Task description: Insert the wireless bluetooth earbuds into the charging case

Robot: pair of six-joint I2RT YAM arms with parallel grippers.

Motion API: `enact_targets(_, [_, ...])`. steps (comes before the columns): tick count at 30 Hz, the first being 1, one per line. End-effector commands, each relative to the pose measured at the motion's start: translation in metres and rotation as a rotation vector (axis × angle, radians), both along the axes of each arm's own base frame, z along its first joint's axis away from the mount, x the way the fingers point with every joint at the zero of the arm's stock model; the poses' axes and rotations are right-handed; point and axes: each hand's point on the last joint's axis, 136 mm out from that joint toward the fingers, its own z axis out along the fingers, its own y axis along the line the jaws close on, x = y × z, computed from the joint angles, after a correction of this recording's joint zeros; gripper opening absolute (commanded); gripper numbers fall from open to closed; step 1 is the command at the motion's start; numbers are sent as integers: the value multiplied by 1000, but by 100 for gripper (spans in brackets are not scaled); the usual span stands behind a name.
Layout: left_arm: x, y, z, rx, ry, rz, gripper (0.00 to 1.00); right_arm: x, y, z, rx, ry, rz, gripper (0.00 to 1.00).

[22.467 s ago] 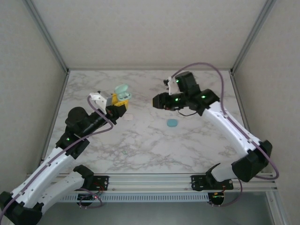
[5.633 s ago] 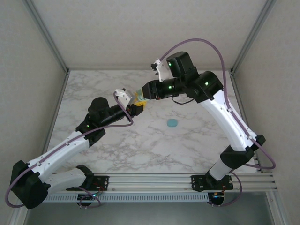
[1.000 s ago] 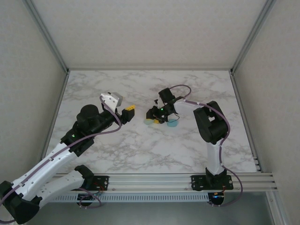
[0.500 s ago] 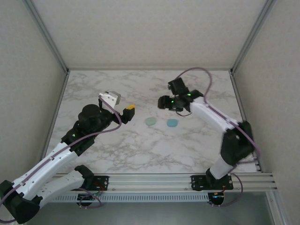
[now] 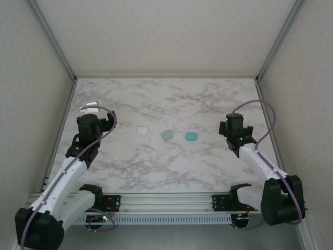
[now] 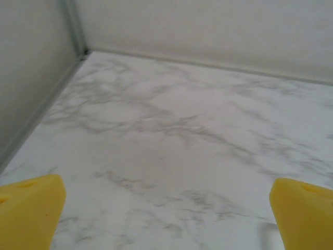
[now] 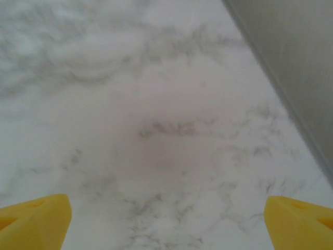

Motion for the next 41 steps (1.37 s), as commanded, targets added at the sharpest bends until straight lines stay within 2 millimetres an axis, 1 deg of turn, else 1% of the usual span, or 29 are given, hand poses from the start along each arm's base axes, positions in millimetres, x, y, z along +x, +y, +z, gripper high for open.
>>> enact_targets(1, [-1,25,-24,6,47,85,100,30,19,12,66,-163,121,96])
enact_targets(4, [5,32,-40,26,69,96,100,41,37,11,95,-235,242,96])
enact_targets(6, [10,31,-48,44,79,82,100,50,45,16,103,-300,291,96])
enact_targets(7, [13,31,-52,58,76,71,100,45,49,3,102,-278,333,96])
enact_targets(8, [17,29,-57,65,69,64,100,48,56,1,88,-287,391,96])
enact_targets(10, [21,28,-65,73,48,51,100,52,57,-4,82,-314,402,96])
enact_targets(11, [23,28,-65,72,21,49,100,53,58,-7,118,-315,419,96])
enact_targets(13, [27,29,-66,44,-32,48,100,51,67,-13,156,-331,492,96])
enact_targets(15, [32,25,-70,30,-50,14,100,50,63,-14,176,-344,488,97])
enact_targets(16, [35,22,-70,30,-56,-9,100,49,66,-16,182,-351,508,98])
enact_targets(18, [39,17,-70,26,-84,-49,100,53,63,-26,181,-344,490,99])
enact_targets(19, [43,16,-73,18,-89,-60,100,58,56,-26,180,-345,444,99])
enact_targets(20, [46,17,-76,-3,-87,-54,100,64,46,-29,173,-304,373,99])
enact_targets(21, [48,19,-81,-19,-76,-53,100,67,36,-31,167,-299,311,99])
enact_targets(22, [51,21,-87,-30,-57,-49,100,67,31,-31,164,-294,285,99])
enact_targets(27, [63,18,-120,-52,-6,-88,100,67,31,-31,159,-297,283,99])
enact_targets(28, [67,19,-130,-52,11,-76,100,67,31,-31,158,-297,284,99])
enact_targets(29, [69,20,-130,-39,-11,-64,100,67,31,-31,159,-297,284,99])
enact_targets(30, [67,21,-132,-30,21,-51,100,67,31,-30,156,-298,285,99])
enact_targets(32, [67,20,-132,-13,18,-41,100,67,32,-31,156,-296,286,99])
enact_targets(41, [68,18,-132,-10,15,-50,100,67,32,-31,158,-296,286,99])
